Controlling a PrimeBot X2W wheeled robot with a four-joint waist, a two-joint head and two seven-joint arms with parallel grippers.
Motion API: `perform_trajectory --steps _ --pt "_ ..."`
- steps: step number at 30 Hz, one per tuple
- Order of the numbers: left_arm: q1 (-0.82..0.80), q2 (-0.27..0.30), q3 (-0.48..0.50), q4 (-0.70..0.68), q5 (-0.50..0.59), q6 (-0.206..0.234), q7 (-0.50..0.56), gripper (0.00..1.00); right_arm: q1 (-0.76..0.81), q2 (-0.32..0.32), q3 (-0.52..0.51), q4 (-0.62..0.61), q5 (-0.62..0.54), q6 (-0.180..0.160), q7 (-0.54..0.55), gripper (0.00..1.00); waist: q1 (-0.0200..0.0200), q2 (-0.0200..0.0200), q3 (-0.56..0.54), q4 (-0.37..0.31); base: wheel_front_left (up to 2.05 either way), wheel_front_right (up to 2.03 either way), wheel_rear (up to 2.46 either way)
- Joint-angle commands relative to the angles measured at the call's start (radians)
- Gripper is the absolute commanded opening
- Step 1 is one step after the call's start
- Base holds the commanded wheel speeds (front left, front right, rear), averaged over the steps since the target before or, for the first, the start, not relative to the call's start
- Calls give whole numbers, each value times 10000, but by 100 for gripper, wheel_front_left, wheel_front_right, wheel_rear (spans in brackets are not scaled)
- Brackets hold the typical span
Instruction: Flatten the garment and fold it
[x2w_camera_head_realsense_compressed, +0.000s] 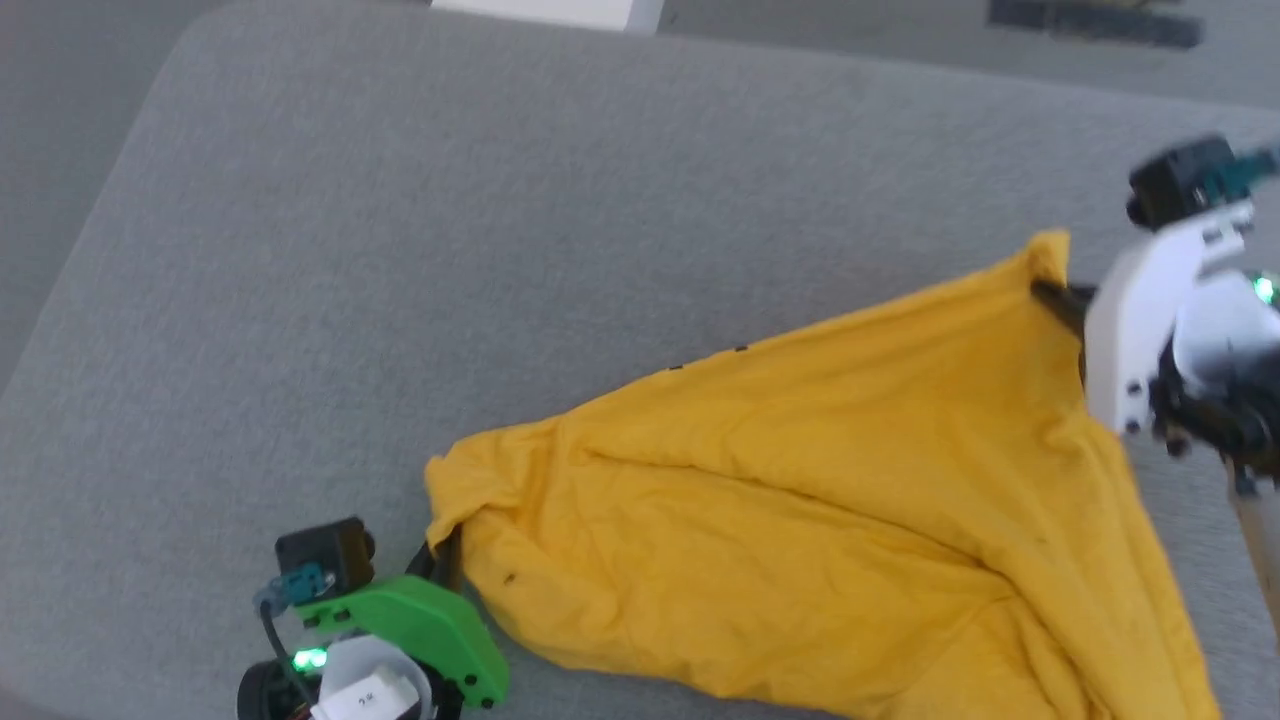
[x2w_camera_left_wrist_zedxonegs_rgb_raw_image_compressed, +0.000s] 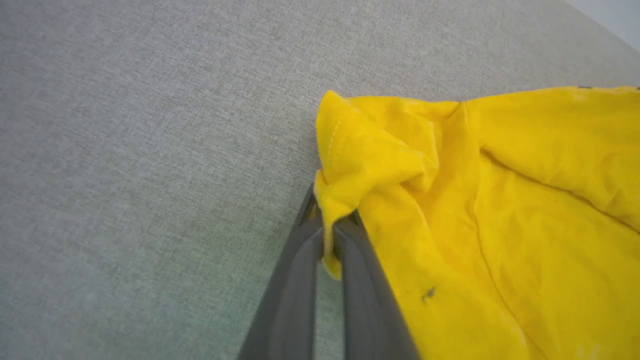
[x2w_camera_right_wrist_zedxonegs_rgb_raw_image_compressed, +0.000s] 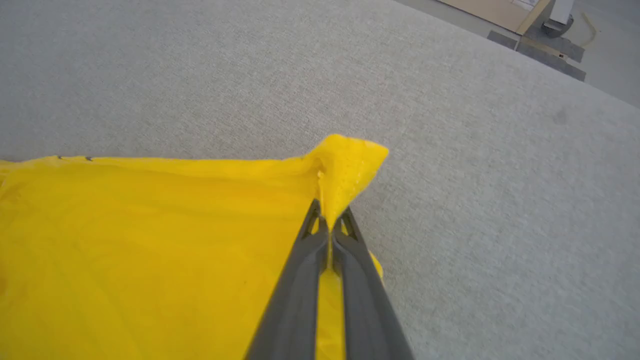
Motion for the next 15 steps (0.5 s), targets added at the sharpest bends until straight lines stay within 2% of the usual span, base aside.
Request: perform_trajectory --steps 1,7,15 --pt "162 97 49 -39 -123 64 36 0 611 91 -374 -434 235 -13 -133 0 -1 0 -1238 -1213 0 0 0" --pt "589 151 48 -124 -256 121 132 0 3412 511 -1707 -2397 372 -13 146 0 -1 0 -1879 -1859 0 0 0" --pt "1142 146 151 -251 -516 164 80 0 6922 2271 -2739 -3912 546 -13 652 0 -1 0 -2417 -2284 0 0 0"
